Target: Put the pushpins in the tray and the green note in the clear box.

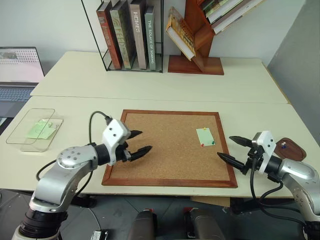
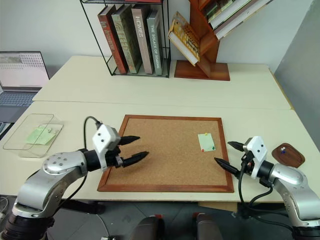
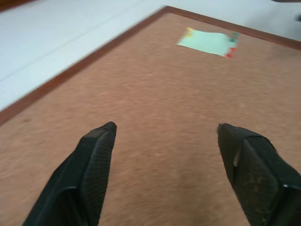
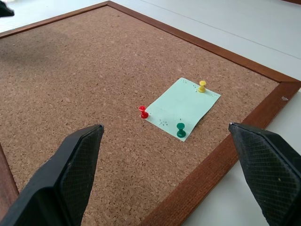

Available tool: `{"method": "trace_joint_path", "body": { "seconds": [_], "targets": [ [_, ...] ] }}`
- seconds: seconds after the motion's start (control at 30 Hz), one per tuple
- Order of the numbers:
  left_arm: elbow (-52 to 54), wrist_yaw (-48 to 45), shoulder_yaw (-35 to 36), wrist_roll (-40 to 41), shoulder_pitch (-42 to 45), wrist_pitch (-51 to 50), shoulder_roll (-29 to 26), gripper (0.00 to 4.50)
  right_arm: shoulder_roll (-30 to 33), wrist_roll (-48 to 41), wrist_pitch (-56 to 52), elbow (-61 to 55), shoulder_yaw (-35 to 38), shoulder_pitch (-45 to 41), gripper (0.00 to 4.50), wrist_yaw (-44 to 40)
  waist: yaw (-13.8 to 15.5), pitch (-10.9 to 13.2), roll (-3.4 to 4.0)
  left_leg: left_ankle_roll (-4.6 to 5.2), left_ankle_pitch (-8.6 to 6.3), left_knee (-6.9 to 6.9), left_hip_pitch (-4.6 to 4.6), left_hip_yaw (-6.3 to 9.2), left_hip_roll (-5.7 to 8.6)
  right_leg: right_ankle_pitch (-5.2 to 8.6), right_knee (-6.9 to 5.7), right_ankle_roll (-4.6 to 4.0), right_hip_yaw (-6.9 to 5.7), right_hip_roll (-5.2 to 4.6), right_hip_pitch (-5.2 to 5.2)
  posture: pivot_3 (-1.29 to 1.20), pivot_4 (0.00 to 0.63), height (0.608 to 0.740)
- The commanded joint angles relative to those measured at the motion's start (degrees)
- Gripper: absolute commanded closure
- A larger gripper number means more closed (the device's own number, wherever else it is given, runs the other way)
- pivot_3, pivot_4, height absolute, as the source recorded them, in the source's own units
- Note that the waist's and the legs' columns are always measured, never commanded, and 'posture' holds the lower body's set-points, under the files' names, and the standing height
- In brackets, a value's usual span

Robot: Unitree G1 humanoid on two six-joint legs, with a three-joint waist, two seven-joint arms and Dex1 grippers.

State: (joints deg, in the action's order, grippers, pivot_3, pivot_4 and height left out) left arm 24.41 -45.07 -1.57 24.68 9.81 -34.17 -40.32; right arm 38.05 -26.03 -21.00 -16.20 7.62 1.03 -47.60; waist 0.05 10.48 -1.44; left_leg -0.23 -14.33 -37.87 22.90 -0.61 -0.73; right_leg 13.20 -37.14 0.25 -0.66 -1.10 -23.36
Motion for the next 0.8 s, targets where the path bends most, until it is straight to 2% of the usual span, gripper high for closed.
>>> {"method": "trace_joint_path", "body": {
  "seconds": [0.03,0.23,0.43,0.7,0.8],
  "targets": [
    [-2.24,-0.56,-3.14,-1.07,5.82,1.81,2.81,1.6,-0.26,-0.55,-1.19,-3.77,-0.35,-0.56,0.0,0.9,0.01,0.0,0.0,0.0,0.0,-0.01,0.01,0.0,0.0,-0.01,0.0,0.02,0.0,0.0,0.0,0.0,0.15,0.74],
    [-8.64,-1.47,-8.47,-3.48,12.25,3.48,7.7,2.33,-0.7,-0.81,-5.05,-6.4,-1.5,-3.03,0.0,3.64,0.01,0.0,0.0,0.0,0.0,-0.04,0.0,0.0,0.01,-0.1,-0.02,0.17,0.0,0.05,0.02,0.0,0.15,0.74],
    [-16.26,-2.72,-13.51,-8.54,15.09,8.44,10.95,3.04,-1.19,-2.01,-8.41,-7.03,-2.23,-6.33,0.0,4.73,-0.07,0.0,0.0,0.0,0.0,-0.02,0.01,0.0,0.02,-0.12,-0.01,0.2,0.01,0.08,0.01,0.0,0.15,0.74],
    [-24.12,-4.79,-15.87,-11.73,16.15,13.44,14.55,4.47,-2.95,-3.11,-9.26,-1.0,-2.08,-11.38,0.0,3.27,-0.04,0.0,0.0,0.01,0.0,-0.05,0.02,0.0,0.03,-0.13,-0.02,0.21,0.01,0.07,0.01,0.0,0.15,0.74],
    [-27.11,-5.97,-16.82,-12.83,16.04,15.36,15.17,4.47,-3.13,-1.73,-7.83,2.93,-3.22,-13.69,0.0,1.96,-0.07,0.0,0.0,0.01,0.0,-0.04,0.03,0.0,0.03,-0.13,-0.02,0.21,0.01,0.07,0.01,0.0,0.15,0.74]
  ]
}}
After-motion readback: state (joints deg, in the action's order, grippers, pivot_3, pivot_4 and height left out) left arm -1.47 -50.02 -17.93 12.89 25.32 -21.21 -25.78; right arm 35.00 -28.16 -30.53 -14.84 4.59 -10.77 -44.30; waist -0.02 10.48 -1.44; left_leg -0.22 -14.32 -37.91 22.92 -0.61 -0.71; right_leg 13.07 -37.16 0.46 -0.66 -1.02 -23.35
